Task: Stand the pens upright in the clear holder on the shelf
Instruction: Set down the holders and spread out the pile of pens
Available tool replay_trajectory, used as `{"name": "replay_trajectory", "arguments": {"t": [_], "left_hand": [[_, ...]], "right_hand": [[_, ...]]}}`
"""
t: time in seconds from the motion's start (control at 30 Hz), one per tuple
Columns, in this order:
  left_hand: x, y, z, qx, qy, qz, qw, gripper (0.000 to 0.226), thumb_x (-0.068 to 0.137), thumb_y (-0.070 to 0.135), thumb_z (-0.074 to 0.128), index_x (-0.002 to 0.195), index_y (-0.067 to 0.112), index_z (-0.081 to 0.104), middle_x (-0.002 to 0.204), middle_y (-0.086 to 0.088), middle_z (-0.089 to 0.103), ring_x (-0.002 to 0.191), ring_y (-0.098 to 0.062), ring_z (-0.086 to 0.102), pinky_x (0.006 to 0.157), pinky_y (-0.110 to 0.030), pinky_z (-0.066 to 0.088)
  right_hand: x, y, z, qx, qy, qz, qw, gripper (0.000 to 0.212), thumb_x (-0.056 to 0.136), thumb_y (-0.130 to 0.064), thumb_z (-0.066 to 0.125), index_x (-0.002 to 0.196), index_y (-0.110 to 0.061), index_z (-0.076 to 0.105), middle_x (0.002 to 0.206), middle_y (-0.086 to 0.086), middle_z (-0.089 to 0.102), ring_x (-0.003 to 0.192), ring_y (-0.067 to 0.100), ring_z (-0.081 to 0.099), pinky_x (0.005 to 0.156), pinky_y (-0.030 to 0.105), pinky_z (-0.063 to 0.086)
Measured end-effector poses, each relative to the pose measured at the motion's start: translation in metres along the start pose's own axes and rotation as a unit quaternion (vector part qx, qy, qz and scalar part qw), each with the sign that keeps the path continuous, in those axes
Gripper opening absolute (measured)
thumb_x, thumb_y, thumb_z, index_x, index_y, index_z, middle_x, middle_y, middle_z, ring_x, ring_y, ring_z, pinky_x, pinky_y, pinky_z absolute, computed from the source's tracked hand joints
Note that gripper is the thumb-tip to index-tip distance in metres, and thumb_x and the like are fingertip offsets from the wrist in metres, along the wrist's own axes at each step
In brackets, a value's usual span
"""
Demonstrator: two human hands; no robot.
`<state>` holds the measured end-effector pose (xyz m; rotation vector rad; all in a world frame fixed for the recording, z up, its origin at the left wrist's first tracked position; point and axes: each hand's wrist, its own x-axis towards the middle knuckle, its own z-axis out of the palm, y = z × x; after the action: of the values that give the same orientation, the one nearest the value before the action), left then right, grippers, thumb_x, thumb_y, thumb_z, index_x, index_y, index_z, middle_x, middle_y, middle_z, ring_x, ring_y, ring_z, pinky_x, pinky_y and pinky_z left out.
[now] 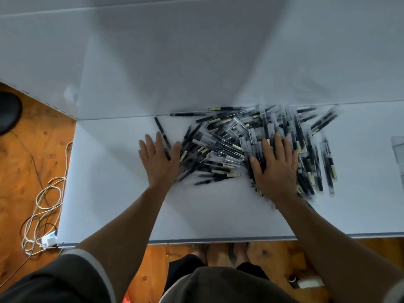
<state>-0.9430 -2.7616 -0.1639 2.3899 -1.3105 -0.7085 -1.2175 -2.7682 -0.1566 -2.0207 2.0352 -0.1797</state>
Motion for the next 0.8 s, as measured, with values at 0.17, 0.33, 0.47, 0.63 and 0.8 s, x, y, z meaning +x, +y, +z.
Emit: {"name": "replay_trajectory", "arguments": {"t": [0.17,0.33,0.47,0.63,0.8], "left_hand": [[-0.006,0.009,0.013,-0.001,0.001,0.078,0.997,0.080,0.093,0.065,0.027,0.154,0.015,0.010,0.162,-0.005,0.002,0.149,-0.018,-0.008,0.120,-0.035,-0.008],[-0.021,0.028,0.025,-0.019,-0.041,0.150,0.988,0.073,0.095,0.059,0.032,0.154,0.018,0.016,0.162,-0.001,0.006,0.149,-0.014,-0.003,0.122,-0.039,0.003],[-0.043,0.051,0.036,-0.067,-0.065,0.158,0.983,0.076,0.093,0.060,0.034,0.155,0.022,0.010,0.162,0.004,0.002,0.148,-0.011,-0.004,0.120,-0.042,0.015],[-0.056,0.069,0.046,-0.115,-0.073,0.168,0.976,0.076,0.094,0.056,0.040,0.154,0.022,0.009,0.162,0.001,0.005,0.148,-0.010,-0.002,0.122,-0.043,0.008],[-0.045,0.054,0.035,-0.099,-0.037,0.139,0.985,0.075,0.093,0.060,0.039,0.154,0.026,0.010,0.162,0.004,0.001,0.148,-0.011,-0.003,0.121,-0.044,0.010]], "right_hand": [[0.002,0.001,-0.001,-0.022,-0.012,0.007,1.000,0.067,0.096,-0.056,0.026,0.153,-0.020,0.027,0.163,0.011,0.009,0.150,0.031,0.000,0.118,0.047,-0.007],[0.001,0.003,-0.002,-0.015,-0.018,0.007,1.000,0.067,0.096,-0.055,0.025,0.153,-0.021,0.025,0.163,0.010,0.007,0.150,0.030,-0.002,0.117,0.045,-0.009],[0.001,0.004,-0.002,0.001,-0.010,0.004,1.000,0.067,0.095,-0.055,0.025,0.152,-0.020,0.028,0.163,0.010,0.011,0.150,0.030,0.001,0.118,0.046,-0.007],[0.000,0.006,-0.004,0.033,-0.005,-0.004,0.999,0.065,0.096,-0.053,0.025,0.153,-0.021,0.028,0.163,0.010,0.012,0.151,0.028,0.000,0.118,0.045,-0.007],[-0.003,0.010,-0.005,0.078,0.018,-0.015,0.997,0.065,0.096,-0.053,0.027,0.151,-0.018,0.033,0.162,0.010,0.016,0.150,0.028,0.004,0.119,0.047,-0.002]]}}
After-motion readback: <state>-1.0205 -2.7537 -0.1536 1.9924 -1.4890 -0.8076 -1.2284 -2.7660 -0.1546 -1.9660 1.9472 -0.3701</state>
